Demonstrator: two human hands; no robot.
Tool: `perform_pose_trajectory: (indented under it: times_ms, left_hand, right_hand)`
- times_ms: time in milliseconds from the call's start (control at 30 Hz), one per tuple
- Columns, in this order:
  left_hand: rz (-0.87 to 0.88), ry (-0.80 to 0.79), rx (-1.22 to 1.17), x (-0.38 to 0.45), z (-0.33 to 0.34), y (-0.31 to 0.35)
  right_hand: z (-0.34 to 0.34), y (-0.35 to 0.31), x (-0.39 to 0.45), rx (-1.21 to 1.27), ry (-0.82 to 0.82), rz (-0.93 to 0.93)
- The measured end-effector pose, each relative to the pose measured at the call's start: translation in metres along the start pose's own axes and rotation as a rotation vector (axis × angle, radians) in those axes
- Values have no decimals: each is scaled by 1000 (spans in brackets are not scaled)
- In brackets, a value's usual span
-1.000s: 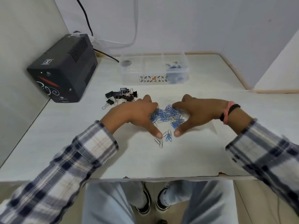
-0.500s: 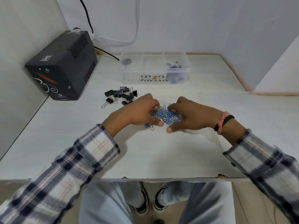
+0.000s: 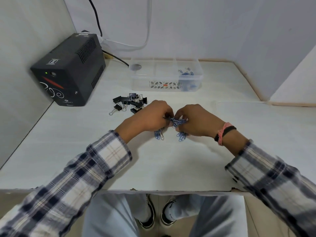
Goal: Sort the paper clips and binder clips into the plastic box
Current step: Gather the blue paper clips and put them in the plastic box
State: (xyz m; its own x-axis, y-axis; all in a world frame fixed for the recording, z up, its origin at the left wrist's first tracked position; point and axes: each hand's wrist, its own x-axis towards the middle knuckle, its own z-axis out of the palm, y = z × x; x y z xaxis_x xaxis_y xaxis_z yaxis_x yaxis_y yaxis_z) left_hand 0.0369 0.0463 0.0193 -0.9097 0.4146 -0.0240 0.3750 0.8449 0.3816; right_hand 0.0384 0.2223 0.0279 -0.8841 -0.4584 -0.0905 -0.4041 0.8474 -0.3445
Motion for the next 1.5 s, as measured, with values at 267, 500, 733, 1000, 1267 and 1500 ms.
perform_pose_trajectory:
  times_ms: [267,500,733,1000,1267,1500]
  left_hand:
    - [-123,85,-327,-5,6,-7]
    - [-240,70,-794,-1,-3,-2]
    - [-231,36,-1002,26,-30,13]
    - [-268,106,-902,113,-90,34]
    - [-442,50,-807,196,-94,20]
    - [-502,-24,-785,200,-90,18]
  right_hand:
    - [12,6,-4,95,194,24]
    - [-11,23,-5,528,83,154]
    - [-49,45,3,1015,17,327]
    - [-109,66,61,1120,247,366]
    - [-125,77,130,977,302,461]
    - [-136,72,142,1066,130,477]
